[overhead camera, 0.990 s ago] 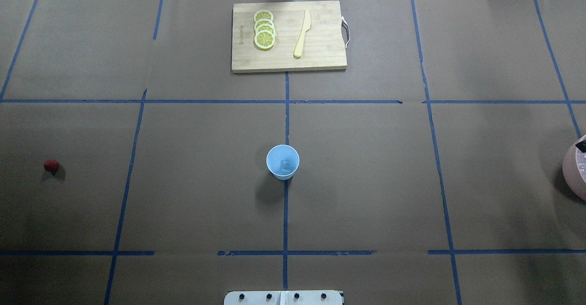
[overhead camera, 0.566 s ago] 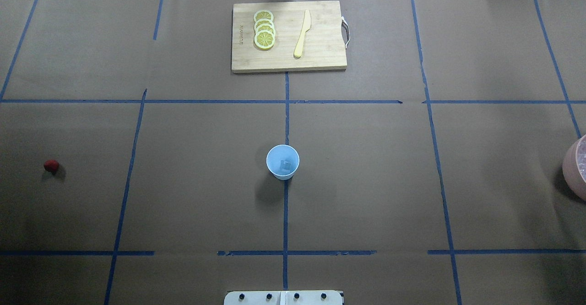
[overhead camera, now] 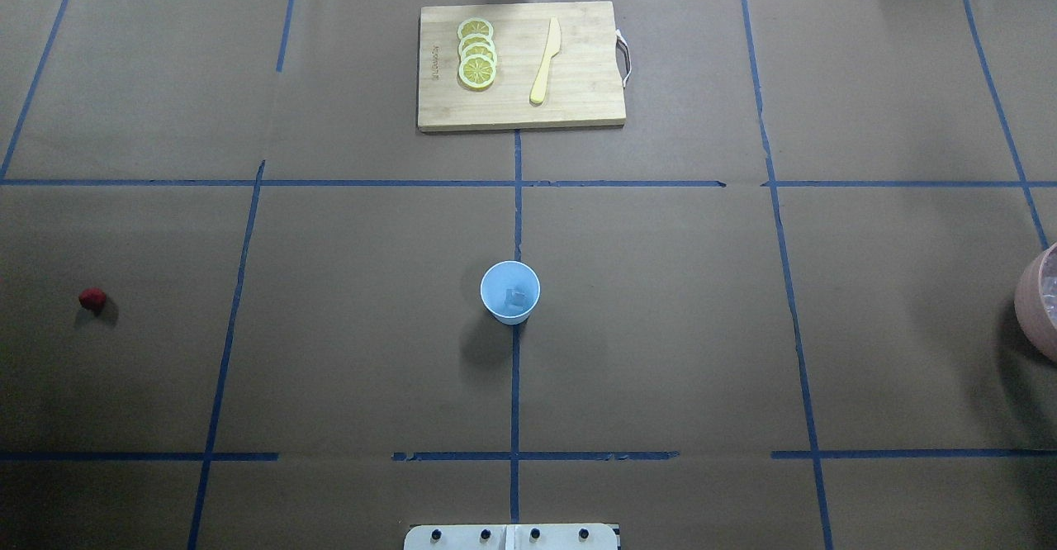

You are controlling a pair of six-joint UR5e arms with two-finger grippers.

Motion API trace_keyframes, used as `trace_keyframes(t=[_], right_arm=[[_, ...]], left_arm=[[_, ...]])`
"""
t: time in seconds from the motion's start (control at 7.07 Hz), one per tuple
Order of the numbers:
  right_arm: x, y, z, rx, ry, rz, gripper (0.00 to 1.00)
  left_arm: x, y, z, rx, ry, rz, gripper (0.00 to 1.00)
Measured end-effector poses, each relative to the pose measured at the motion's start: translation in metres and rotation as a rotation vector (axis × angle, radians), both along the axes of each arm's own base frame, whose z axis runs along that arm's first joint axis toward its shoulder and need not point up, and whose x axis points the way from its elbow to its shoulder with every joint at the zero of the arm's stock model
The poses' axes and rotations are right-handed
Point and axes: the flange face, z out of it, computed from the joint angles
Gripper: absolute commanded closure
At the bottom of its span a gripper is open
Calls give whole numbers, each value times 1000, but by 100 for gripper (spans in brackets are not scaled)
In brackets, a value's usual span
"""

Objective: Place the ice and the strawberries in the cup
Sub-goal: 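Grasp another ice cube from the bowl with the right gripper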

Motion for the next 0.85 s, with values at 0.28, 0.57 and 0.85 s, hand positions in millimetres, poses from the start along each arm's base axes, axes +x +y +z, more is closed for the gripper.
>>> trace_keyframes(t=[0.28,0.57,0.85], right_arm=[[-1,-1,11,-18,-17,57,5],[0,6,17,-51,-12,88,6],[-5,12,23,-63,2,76,9]], left_arm=[[0,2,1,-1,1,0,0],[0,3,2,-4,1,0,0],[1,3,3,-7,1,1,0]])
